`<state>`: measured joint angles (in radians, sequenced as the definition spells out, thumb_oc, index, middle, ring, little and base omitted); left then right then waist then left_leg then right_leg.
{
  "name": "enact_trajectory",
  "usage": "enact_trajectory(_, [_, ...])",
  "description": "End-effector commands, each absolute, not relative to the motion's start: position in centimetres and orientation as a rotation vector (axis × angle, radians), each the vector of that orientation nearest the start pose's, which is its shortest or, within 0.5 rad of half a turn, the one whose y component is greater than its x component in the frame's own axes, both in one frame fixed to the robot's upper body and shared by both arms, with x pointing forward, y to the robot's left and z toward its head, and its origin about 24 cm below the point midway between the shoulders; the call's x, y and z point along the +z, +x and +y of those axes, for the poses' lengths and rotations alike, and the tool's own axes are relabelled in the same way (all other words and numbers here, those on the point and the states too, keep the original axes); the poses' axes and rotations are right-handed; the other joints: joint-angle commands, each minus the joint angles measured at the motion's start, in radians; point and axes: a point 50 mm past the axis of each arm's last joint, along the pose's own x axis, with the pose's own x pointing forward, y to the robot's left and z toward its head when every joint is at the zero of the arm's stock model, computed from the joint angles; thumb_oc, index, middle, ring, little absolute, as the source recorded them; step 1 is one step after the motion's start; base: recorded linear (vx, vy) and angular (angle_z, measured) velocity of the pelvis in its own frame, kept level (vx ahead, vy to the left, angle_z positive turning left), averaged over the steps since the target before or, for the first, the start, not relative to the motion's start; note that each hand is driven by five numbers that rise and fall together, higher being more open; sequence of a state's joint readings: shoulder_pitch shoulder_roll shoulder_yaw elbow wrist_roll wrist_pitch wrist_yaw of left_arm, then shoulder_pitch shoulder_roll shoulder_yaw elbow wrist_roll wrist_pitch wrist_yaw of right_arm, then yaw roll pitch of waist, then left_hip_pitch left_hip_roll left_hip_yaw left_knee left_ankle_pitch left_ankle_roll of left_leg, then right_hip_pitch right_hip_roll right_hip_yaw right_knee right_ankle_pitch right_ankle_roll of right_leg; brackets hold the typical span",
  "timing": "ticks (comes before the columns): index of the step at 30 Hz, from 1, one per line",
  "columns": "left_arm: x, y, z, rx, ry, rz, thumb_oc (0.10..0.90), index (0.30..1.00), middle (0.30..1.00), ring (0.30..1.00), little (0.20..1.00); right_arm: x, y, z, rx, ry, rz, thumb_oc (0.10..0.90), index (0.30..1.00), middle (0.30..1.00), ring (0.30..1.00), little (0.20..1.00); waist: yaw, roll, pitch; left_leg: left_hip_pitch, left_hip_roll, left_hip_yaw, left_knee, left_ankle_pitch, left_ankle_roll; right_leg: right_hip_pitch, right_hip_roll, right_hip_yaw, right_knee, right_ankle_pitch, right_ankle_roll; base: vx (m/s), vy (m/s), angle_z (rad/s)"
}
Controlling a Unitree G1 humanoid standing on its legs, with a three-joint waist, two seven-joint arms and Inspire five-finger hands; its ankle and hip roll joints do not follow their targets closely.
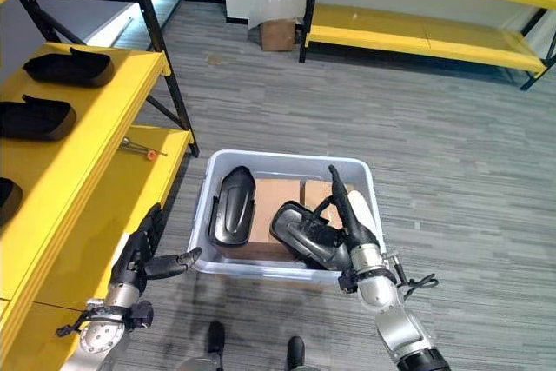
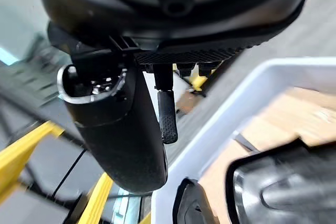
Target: Move parts from the plastic box to the shelf.
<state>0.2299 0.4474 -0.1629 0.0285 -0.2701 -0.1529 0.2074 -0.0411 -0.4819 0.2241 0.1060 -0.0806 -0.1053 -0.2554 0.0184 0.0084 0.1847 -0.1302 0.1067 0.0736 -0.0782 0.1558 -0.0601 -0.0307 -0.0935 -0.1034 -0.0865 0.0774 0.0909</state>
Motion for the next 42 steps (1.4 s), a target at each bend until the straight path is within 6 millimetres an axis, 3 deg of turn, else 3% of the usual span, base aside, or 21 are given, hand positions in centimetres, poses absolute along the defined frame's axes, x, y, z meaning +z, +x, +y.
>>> enact_trajectory(1, [5.2, 22.5, 22.0, 0.110, 0.137, -0.108, 0.900, 1.000, 1.000, 1.000, 1.000, 10.6, 28.2, -19.9, -0.133, -0.371, -0.349, 0.900, 1.000, 1.000, 1.000, 1.000, 0.000, -0.006, 0.042, 0.003, 0.062, -0.018, 0.038, -0.035, -0.037, -0.059, -0.060, 0.011, 0.065, -0.019, 0.043, -0.06, 0.048, -0.03])
enact_trajectory(9, [6.0, 23.6, 21.0, 0.121, 0.082, -0.156, 0.900, 1.000, 1.000, 1.000, 1.000, 12.6, 30.5, -19.8, -0.273, -0.107, -0.396, 0.900, 1.000, 1.000, 1.000, 1.000, -0.003, 0.051, 0.132, -0.049, 0.034, 0.011, 0.033, -0.024, -0.030, -0.150, -0.093, 0.046, 0.086, 0.007, 0.056, -0.04, 0.050, -0.10])
enact_trajectory(15, [6.4, 24.0, 20.4, 0.119, 0.061, -0.175, 0.900, 1.000, 1.000, 1.000, 1.000, 13.4, 31.8, -19.3, -0.319, 0.039, -0.404, 0.900, 1.000, 1.000, 1.000, 1.000, -0.001, 0.070, 0.168, -0.070, 0.023, 0.024, 0.027, -0.022, -0.027, -0.189, -0.102, 0.064, 0.096, 0.012, 0.060, -0.01, 0.017, -0.04])
enact_trajectory(27, [6.9, 24.4, 20.3, 0.132, 0.058, -0.201, 0.900, 1.000, 1.000, 1.000, 1.000, 12.8, 32.9, -19.1, -0.359, 0.143, -0.351, 0.900, 1.000, 1.000, 1.000, 1.000, 0.001, 0.080, 0.213, -0.091, 0.018, 0.030, 0.021, -0.021, -0.023, -0.224, -0.107, 0.073, 0.110, 0.013, 0.059, 0.00, 0.001, 0.00])
enact_trajectory(33, [7.4, 24.5, 20.2, 0.135, 0.053, -0.220, 0.900, 1.000, 1.000, 1.000, 1.000, 11.7, 34.4, -19.0, -0.360, 0.085, -0.259, 0.900, 1.000, 1.000, 1.000, 1.000, 0.012, 0.081, 0.241, -0.113, 0.018, 0.028, 0.020, -0.019, -0.023, -0.251, -0.107, 0.074, 0.117, 0.016, 0.060, 0.00, 0.000, 0.00])
enact_trajectory(42, [7.6, 24.6, 20.2, 0.142, 0.052, -0.232, 0.900, 1.000, 1.000, 1.000, 1.000, 12.0, 35.2, -19.5, -0.383, 0.050, -0.243, 0.900, 1.000, 1.000, 1.000, 1.000, 0.020, 0.083, 0.264, -0.132, 0.017, 0.024, 0.017, -0.015, -0.022, -0.269, -0.106, 0.073, 0.124, 0.016, 0.057, 0.00, 0.000, 0.00])
